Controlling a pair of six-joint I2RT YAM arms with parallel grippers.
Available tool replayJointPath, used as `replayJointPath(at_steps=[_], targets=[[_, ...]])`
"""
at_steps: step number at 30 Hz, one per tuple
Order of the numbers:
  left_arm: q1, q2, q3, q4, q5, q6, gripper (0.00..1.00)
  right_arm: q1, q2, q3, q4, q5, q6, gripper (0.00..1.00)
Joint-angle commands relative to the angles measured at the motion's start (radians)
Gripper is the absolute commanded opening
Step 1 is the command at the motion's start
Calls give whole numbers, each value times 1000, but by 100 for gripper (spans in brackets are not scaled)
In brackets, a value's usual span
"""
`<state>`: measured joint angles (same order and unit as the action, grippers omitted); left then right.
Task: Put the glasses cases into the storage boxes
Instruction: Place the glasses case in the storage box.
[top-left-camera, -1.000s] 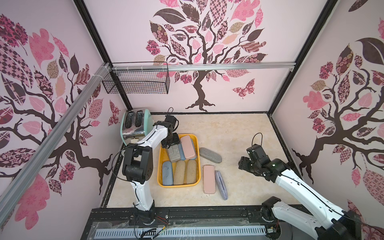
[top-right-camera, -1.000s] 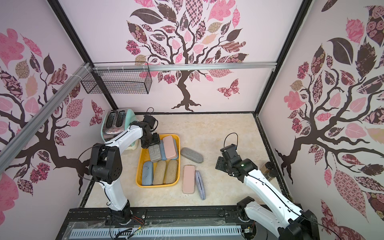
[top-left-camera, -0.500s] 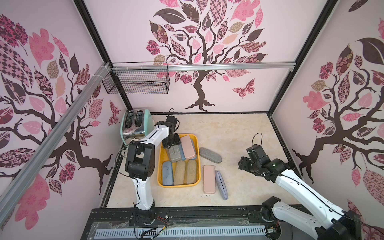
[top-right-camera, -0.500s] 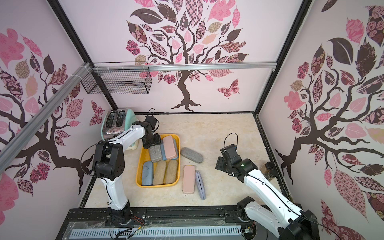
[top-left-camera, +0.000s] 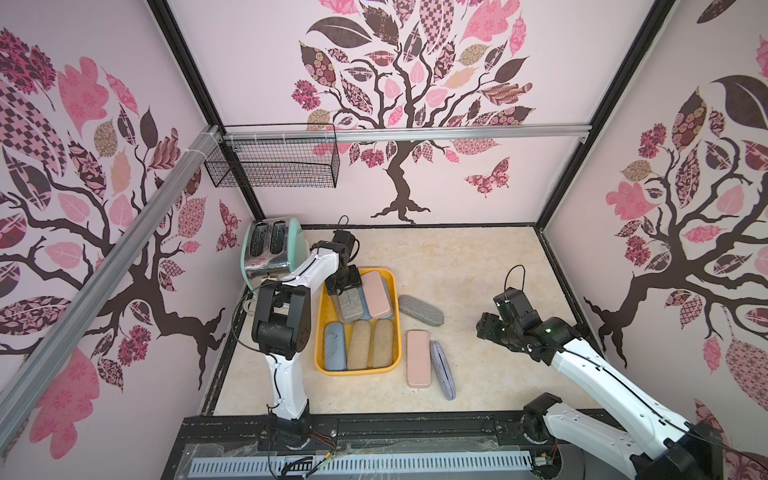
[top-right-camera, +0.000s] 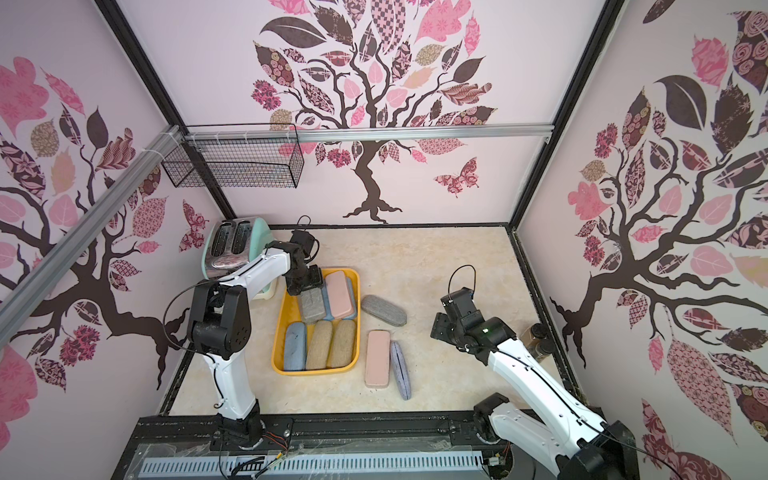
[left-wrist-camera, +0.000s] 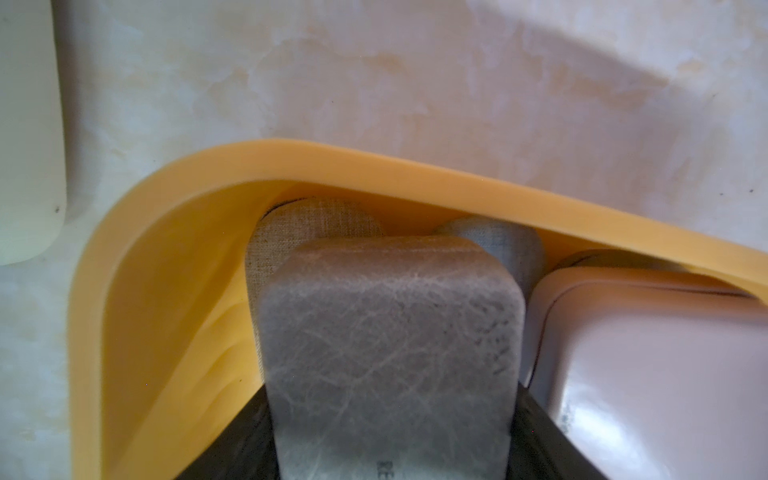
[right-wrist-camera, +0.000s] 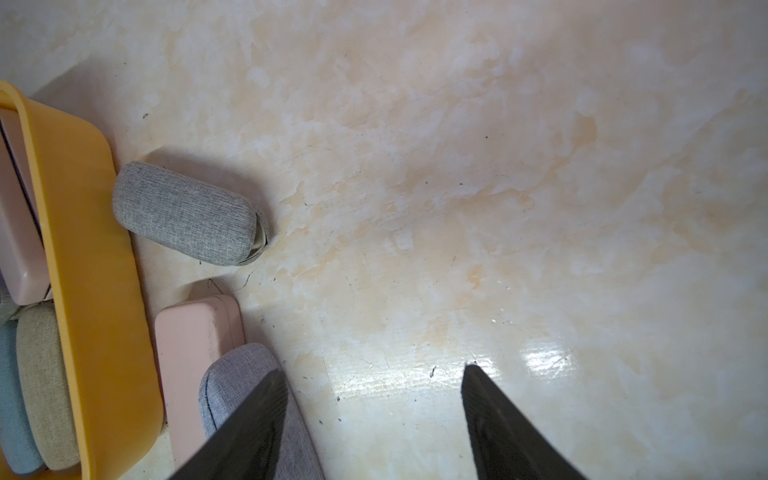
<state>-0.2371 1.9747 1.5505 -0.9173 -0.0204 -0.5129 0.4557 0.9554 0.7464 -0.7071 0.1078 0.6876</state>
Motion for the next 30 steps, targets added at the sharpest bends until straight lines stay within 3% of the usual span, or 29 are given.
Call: replayJointPath(at_steps=[1,3,6,10,17,21,25,30], targets=[[-6,15,48,40,33,-25,58,-2,7,45,-11,2,-9,70],[-16,15,61,41,29,-24,60,-2,8,44,-8,-1,-7,70],[-25,34,86,31,13,-18,73,-3,14,48,-9,-9,-10,70],[-27,43,92,16,1,-16,81,-2,-7,62,-21,-21,-10,70],[-27,-28,92,11,-10,-20,83,1,-18,87,-37,-77,-23,71],[-25,-117,102,5,-18,-14,84,28,-4,79,0,-109,-40,73],[-22,-243,90,-26,-37,-1,85,130,64,102,44,-82,-70,82],[-15,-508,-142,108,1,16,85,180,232,171,80,-2,-131,92]])
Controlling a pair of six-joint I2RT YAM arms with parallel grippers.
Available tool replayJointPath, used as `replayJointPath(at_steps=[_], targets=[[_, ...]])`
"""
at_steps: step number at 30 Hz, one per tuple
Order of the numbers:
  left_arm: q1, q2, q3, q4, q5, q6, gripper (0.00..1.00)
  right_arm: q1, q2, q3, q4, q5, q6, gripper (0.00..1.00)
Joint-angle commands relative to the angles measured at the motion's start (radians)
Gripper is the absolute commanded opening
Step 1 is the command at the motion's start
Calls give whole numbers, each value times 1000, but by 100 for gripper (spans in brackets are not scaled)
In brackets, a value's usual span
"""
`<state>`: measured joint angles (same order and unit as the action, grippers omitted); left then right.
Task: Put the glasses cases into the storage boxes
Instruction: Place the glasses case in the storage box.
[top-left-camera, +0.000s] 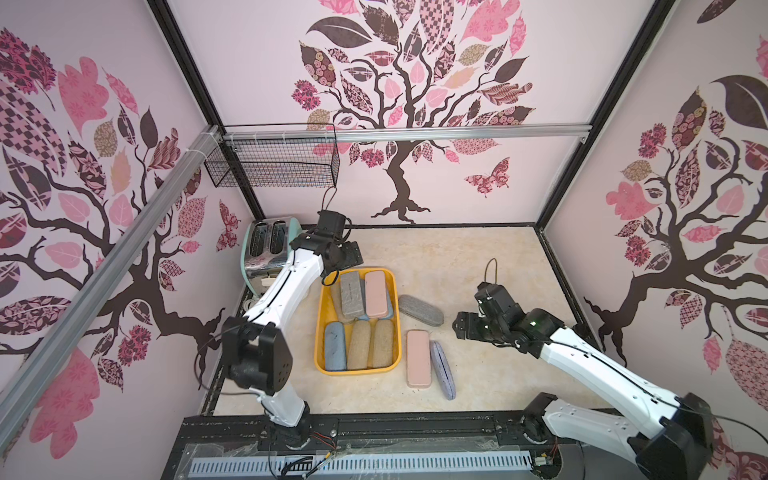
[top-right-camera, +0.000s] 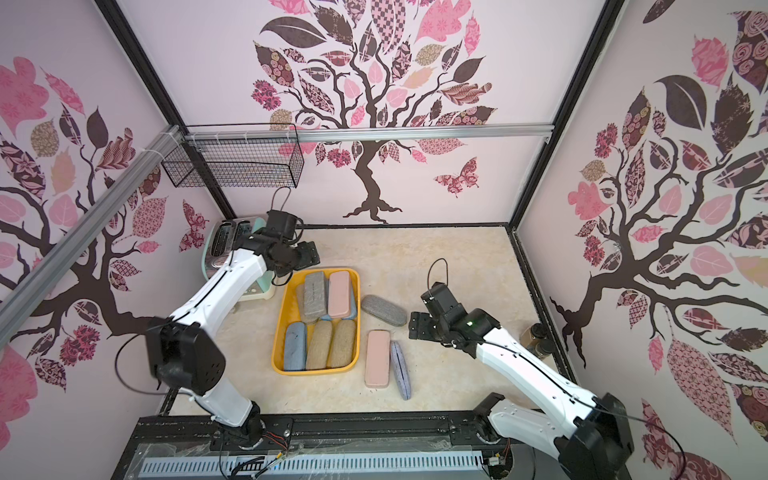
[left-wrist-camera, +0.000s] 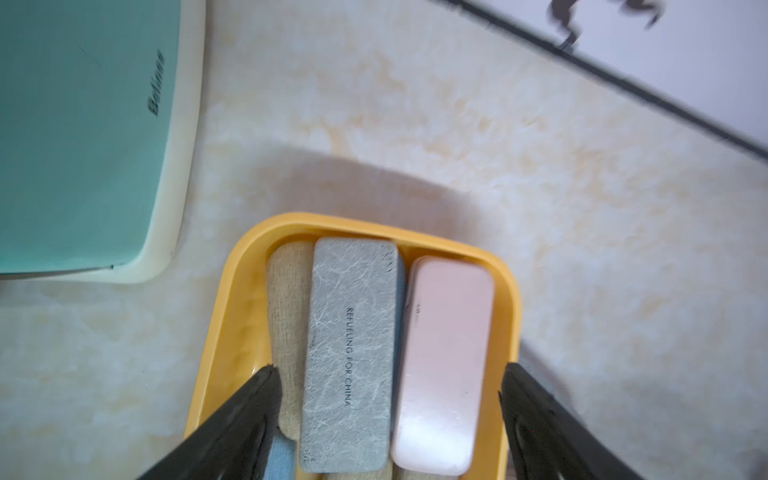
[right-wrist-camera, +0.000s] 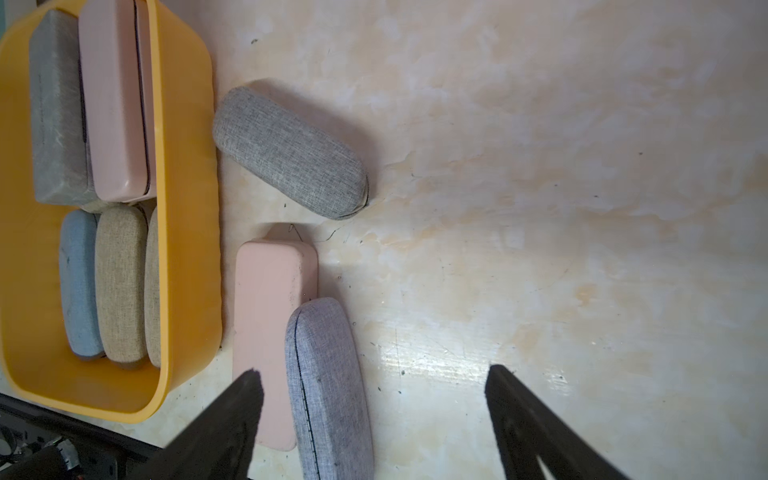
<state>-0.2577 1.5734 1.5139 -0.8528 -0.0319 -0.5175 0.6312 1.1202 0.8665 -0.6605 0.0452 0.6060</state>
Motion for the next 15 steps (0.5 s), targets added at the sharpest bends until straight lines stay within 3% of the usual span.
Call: replayJointPath(at_steps=[1,8,11,15], targets=[[15,-168,-150,46,11,25,85,5,104,60,54,59,-65,94],[88,-477,-425,76,20,10,88,56,366,178,154,89,-212,96],[89,-552,-522,82,42,9,86,59,500,273,150,110,-236,94],[90,-619,-598,67,-16,20,84,67,589,312,220,106,-306,94]])
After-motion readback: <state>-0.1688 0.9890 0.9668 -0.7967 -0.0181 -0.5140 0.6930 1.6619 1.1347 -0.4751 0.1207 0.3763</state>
